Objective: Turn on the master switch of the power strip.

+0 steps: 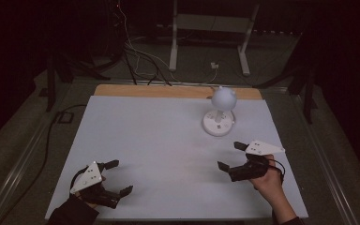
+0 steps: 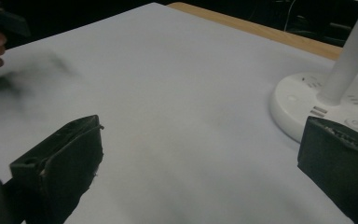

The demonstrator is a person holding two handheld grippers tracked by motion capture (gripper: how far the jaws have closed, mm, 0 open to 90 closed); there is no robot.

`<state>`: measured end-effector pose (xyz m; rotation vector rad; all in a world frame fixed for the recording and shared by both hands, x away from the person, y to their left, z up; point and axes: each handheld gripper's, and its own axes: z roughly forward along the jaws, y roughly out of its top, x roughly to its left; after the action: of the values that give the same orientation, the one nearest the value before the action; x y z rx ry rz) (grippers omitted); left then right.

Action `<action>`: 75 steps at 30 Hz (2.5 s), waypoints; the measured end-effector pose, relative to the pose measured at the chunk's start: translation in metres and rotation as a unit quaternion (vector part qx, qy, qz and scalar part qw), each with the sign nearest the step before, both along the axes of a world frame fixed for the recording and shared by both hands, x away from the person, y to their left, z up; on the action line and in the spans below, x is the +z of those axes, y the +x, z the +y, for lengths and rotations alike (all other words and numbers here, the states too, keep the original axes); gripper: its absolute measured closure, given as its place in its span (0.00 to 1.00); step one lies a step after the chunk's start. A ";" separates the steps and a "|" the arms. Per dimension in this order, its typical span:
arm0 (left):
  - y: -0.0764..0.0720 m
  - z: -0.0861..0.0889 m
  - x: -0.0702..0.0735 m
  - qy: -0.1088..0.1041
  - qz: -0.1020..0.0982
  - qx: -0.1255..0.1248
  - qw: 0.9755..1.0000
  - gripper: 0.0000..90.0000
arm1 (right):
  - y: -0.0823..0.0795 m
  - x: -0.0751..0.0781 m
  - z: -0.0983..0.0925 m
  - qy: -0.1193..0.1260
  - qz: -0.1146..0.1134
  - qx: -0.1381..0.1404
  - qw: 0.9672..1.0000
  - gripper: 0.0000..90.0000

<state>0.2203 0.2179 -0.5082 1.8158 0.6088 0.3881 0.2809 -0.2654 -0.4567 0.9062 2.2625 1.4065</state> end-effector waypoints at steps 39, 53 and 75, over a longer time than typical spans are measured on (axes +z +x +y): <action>-0.002 -0.003 0.001 0.002 -0.001 -0.006 1.000 0.00 | 0.066 0.009 -0.014 0.020 0.005 -0.040 0.999 0.00; -0.002 -0.003 0.000 0.003 0.000 -0.008 1.000 0.00 | 0.092 0.005 -0.022 0.014 0.016 -0.054 0.998 0.00; -0.002 -0.003 0.001 0.002 -0.001 -0.009 1.000 0.00 | 0.123 -0.010 -0.033 0.001 0.040 -0.090 0.995 0.00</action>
<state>0.2182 0.2146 -0.5073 1.8233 0.5898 0.3793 0.4039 -0.2989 -0.4668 1.1558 2.1733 1.3149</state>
